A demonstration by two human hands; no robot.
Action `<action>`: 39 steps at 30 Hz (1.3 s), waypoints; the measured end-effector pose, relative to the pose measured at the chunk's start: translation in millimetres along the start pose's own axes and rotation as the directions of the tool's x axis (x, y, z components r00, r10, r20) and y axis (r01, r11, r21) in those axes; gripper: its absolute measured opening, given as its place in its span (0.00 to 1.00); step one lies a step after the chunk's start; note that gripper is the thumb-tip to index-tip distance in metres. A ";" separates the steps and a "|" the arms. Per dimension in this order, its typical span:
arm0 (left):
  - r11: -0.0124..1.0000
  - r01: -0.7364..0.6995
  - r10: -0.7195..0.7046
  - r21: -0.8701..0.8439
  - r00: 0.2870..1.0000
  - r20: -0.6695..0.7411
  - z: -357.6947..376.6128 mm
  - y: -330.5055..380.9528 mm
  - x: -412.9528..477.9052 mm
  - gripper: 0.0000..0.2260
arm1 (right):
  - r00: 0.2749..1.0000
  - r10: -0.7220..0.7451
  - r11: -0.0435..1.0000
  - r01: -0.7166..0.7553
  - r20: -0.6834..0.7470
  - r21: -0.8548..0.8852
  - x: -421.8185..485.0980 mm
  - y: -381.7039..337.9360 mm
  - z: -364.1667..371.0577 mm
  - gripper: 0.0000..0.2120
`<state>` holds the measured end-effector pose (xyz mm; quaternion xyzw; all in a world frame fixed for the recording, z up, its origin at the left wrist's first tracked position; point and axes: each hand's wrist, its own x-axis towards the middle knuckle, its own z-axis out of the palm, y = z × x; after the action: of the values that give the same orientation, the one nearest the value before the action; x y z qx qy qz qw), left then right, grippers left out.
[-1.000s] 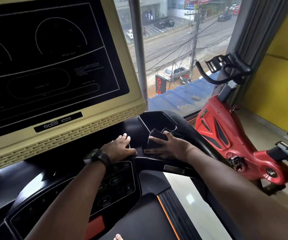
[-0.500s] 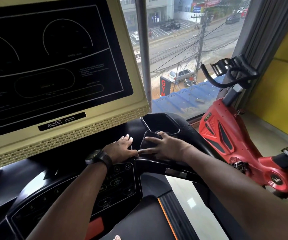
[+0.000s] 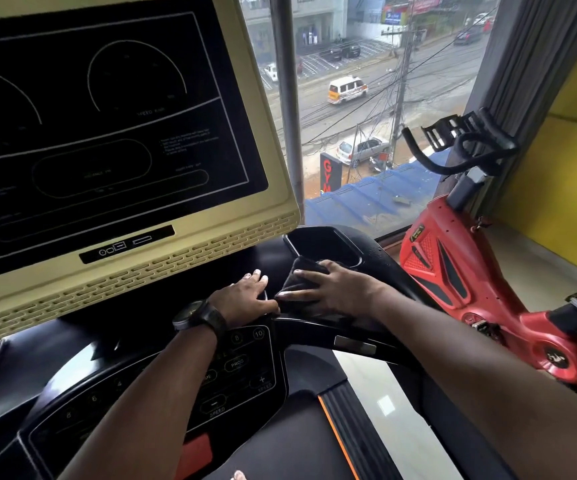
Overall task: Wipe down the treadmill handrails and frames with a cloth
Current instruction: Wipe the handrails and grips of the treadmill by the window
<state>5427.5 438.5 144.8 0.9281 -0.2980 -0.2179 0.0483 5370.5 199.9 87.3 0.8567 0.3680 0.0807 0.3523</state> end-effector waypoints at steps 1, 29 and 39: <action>1.000 0.001 -0.001 -0.004 1.000 -0.002 0.3 -0.6 0.4 0.36 | 1.000 0.014 0.999 -0.014 -0.014 0.029 -3.5 2.3 1.9 0.25; 0.998 -0.005 0.005 0.063 1.000 -0.011 6.9 -2.6 7.5 0.32 | 0.814 0.489 0.748 -0.576 0.313 0.329 -81.1 -39.0 -21.9 0.26; 0.997 -0.048 0.048 0.060 0.999 -0.002 4.3 3.0 9.7 0.30 | 0.518 0.755 0.400 -0.849 0.401 0.344 -52.8 -47.6 -12.5 0.38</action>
<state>5431.2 430.6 137.9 0.9220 -0.3266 -0.2062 0.0262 5300.5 193.2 71.3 0.9888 -0.1181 0.0637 0.0651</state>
